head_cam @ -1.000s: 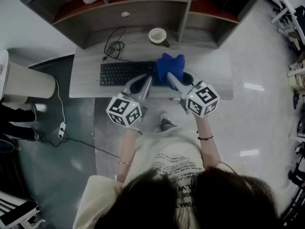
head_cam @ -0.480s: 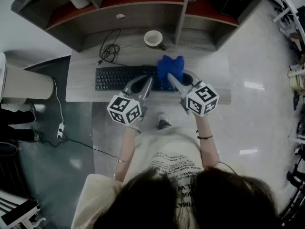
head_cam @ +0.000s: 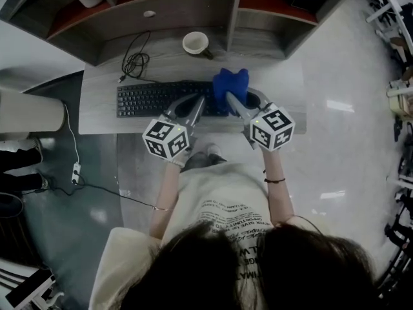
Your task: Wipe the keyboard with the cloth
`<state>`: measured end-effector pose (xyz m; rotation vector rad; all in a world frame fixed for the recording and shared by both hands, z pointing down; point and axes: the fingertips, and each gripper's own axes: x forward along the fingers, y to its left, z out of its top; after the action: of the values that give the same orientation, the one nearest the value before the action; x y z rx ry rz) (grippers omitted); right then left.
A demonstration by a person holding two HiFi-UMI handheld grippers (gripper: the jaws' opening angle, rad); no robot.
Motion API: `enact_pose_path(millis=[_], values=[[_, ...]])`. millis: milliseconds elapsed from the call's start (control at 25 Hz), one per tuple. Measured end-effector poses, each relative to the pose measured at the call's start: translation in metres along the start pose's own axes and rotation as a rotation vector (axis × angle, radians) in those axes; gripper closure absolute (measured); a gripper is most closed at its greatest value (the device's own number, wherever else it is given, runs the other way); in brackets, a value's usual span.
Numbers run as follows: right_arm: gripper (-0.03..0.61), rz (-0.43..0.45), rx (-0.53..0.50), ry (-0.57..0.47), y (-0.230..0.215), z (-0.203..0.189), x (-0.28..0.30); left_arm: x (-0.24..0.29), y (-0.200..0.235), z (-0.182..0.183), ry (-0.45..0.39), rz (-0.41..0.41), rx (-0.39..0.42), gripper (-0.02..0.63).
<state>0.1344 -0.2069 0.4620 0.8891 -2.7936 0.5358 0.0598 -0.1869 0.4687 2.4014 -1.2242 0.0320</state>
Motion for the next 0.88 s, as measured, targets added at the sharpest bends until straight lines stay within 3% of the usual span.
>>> enact_pose_path(millis=[880], values=[[0.52,-0.147,0.076,0.113,-0.029,-0.045,-0.009,0.024,0.002,-0.026,0.101,-0.096,-0.083,0.626]])
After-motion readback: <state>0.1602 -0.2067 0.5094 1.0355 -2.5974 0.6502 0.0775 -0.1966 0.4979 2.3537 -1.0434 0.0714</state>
